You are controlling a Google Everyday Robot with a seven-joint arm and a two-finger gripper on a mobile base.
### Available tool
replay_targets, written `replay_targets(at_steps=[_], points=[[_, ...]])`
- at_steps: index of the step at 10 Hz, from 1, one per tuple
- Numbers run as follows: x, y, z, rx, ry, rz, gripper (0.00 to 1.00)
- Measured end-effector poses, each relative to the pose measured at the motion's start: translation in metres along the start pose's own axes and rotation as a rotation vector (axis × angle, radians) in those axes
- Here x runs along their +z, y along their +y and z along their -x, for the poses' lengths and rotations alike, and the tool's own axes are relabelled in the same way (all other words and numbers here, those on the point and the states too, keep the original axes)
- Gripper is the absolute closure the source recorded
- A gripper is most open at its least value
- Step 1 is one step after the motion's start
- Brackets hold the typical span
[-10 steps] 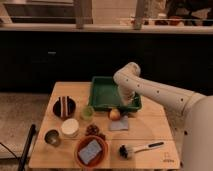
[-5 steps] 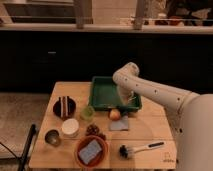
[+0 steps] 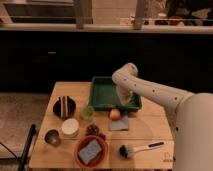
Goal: Place fork in tray
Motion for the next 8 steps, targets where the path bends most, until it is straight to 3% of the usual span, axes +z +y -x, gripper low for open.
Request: replay_targets(at_steps=[8], points=[[-0.006, -0.019, -0.003, 0.038, 0.012, -0.027, 1.00]])
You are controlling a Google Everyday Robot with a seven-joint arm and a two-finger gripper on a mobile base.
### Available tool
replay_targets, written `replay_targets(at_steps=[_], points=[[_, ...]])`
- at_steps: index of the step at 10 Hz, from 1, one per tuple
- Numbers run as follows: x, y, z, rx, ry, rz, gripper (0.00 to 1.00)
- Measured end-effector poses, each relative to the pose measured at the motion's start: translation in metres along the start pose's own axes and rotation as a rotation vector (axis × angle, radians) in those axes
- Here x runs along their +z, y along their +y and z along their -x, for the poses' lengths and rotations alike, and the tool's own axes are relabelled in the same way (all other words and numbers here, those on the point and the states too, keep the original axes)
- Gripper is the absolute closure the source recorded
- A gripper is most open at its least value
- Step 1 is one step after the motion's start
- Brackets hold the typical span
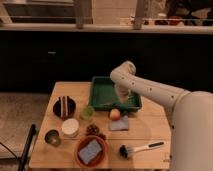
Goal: Place fork in tray
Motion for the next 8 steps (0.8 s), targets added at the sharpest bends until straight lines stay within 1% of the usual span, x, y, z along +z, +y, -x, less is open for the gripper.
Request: replay_targets(at_steps=[2, 6, 7, 8], points=[[0.000, -0.005, -0.005, 0.027, -0.003, -0.007, 1.00], [0.004, -0.020, -0.008, 0.065, -0.028, -0.028, 1.00], [0.006, -0.026, -0.008, 0.073, -0.036, -0.033, 0.95], [0.007, -0.029, -0.008, 0.078, -0.046, -0.036, 0.86]])
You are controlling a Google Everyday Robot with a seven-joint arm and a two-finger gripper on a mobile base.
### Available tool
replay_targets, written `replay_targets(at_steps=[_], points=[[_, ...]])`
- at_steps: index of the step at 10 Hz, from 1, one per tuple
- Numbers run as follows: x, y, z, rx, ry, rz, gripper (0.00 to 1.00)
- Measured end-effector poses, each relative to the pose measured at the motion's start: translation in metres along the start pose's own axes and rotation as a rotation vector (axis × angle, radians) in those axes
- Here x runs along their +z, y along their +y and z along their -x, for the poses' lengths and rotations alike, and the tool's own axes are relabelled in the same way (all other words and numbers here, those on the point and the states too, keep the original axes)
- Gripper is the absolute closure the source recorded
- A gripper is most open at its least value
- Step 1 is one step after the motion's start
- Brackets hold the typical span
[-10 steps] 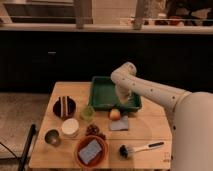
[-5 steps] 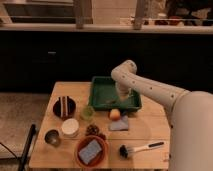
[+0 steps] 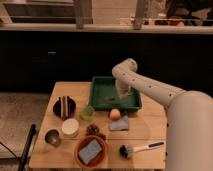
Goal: Place fork in tray
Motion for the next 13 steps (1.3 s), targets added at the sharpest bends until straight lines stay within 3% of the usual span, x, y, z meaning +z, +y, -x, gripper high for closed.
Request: replay_targets(at_steps=[6, 13], points=[[-0.006, -0.018, -0.003, 0.037, -0.030, -0.025, 0.27], [-0.004, -0.041, -0.006, 0.050, -0.054, -0.087, 0.24]])
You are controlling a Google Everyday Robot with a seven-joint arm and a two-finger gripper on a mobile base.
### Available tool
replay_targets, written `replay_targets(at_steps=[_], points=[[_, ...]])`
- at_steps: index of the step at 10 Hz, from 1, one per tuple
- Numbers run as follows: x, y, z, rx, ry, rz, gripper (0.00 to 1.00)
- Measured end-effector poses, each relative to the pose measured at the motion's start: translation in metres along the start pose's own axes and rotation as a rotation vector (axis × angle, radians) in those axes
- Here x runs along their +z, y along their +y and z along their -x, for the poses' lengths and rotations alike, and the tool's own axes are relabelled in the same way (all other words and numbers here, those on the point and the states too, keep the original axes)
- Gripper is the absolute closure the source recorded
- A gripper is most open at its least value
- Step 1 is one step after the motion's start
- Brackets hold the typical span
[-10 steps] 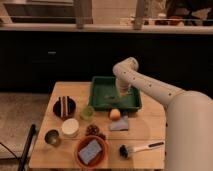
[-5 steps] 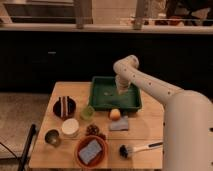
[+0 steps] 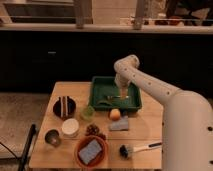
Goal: Place fork in tray
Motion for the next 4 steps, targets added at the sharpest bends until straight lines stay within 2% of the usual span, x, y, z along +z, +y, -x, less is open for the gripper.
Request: replay_targets(at_steps=[4], points=[[-0.021, -0.006, -0.013, -0.001, -0.002, -0.041, 0.24]])
